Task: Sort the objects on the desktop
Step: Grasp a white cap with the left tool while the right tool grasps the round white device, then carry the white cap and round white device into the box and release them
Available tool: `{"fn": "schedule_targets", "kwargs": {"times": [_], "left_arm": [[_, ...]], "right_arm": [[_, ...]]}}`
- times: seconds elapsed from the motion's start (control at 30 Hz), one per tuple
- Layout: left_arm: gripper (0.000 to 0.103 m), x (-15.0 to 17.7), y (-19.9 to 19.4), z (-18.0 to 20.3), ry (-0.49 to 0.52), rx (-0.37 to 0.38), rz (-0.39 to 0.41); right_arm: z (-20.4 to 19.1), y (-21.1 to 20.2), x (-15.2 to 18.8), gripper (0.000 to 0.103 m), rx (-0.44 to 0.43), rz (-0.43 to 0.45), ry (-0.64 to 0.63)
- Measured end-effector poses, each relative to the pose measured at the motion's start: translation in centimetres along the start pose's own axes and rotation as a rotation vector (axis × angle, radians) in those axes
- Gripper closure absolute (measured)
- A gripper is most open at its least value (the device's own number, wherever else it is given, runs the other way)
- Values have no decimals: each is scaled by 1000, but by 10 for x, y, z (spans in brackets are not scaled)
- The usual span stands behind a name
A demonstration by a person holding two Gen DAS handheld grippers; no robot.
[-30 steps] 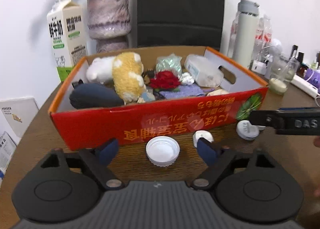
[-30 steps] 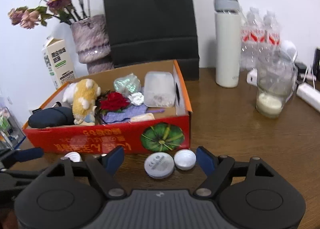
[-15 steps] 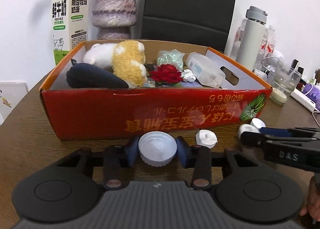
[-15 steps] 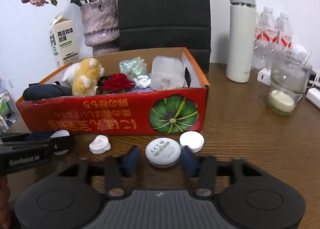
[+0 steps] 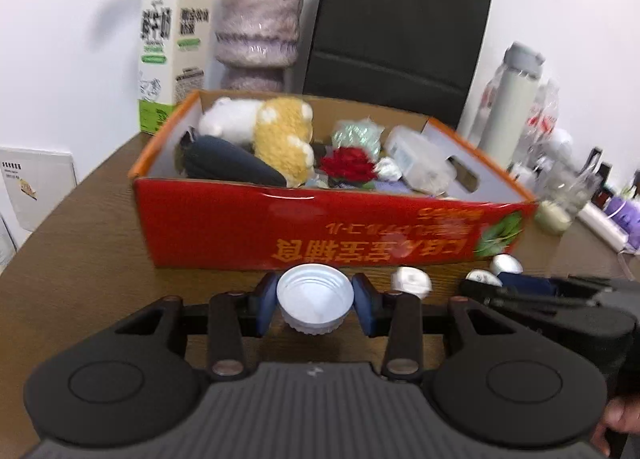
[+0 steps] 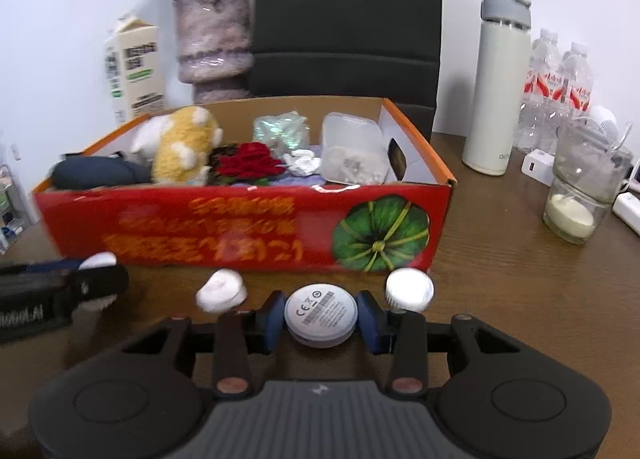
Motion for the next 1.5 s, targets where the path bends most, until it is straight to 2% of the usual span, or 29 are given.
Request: {"fn": "schedule_targets", "kwargs": {"times": [0.07, 0.27, 0.37, 0.53, 0.6, 0.7, 0.8, 0.9, 1.07, 1.2, 1.27, 1.37, 1.43, 1.5], "left_arm": [[62, 7, -27, 4, 4, 2, 34], [62, 39, -113, 16, 13, -12, 130], [62, 43, -151, 25, 44, 23, 157], [62, 31, -213, 41, 87, 57, 316], [62, 27, -230, 46, 92, 79, 356], [62, 22, -252, 52, 92, 118, 395], [62, 10, -266, 61, 118, 118, 439], [62, -14, -273, 66, 153, 139, 443], [62, -80, -248, 72, 154, 170, 349], [62, -145, -196, 70, 93, 180, 220], [62, -170, -166, 72, 90, 150, 187], [62, -191, -106, 74, 96, 77, 131], [62, -193, -52, 69, 51, 77, 3], [62, -186, 0, 61, 4, 21, -97]], "right_arm": [[-1, -25, 5, 65, 0, 26, 8], [-7, -112, 36, 65, -89, 165, 53], [-16, -156, 43, 65, -90, 282, 13], [-22, -225, 34, 65, -90, 425, -1], [-22, -248, 31, 65, -84, 471, -14], [-18, -278, 27, 65, -87, 520, -17], [-14, -299, 15, 65, -84, 545, -24], [-5, -311, -8, 65, -78, 563, -31], [14, -310, -77, 65, -84, 549, -40], [25, -273, -147, 65, -83, 461, -62], [29, -243, -177, 65, -92, 397, -63], [30, -183, -207, 65, -39, 282, -81], [32, -128, -214, 65, -43, 156, -66], [38, -73, -212, 65, -54, 36, -34]]}}
Point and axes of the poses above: each gripper's, at about its wrist camera, not at the fingertips, and y roughly the way its jaws point, z to its right, x to its underside, the point moved 2 cm from there along y, roughly the way its jaws point, and after that the axes turned 2 degrees about x, right-handed, at the moved point
